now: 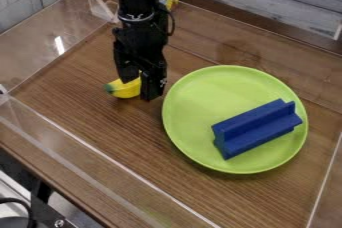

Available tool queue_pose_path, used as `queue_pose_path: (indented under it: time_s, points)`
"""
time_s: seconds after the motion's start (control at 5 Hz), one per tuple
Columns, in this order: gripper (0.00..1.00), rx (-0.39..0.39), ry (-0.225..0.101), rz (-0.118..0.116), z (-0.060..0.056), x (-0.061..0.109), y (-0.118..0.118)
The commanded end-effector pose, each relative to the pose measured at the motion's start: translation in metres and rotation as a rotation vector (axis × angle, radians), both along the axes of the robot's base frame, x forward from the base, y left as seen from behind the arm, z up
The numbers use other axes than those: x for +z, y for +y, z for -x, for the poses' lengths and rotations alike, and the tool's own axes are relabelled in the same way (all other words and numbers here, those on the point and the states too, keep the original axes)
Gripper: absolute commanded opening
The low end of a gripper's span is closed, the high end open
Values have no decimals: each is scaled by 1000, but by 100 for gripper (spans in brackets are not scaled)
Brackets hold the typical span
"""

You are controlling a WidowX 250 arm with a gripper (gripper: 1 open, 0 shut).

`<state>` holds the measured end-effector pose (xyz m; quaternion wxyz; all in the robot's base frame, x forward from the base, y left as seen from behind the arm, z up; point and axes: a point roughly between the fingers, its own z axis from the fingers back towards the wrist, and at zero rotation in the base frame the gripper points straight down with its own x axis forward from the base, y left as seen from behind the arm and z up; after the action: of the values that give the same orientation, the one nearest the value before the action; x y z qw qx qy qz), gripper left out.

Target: Put the banana in the green plate

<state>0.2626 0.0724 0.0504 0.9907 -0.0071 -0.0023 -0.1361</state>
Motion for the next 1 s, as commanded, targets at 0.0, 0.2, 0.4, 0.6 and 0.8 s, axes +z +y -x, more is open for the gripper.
queue_pose_path:
  time_s: [0.0,0.2,0.4,0.6,0.8]
  points:
    - [100,3,-35,-4,-3,4,3]
    - [100,-1,-47,0,-4,3,3]
    - [100,-2,-59,2,-5,3,3]
    - [100,-1,-70,5,-6,3,2]
    - [100,0,-81,9,-6,6,1]
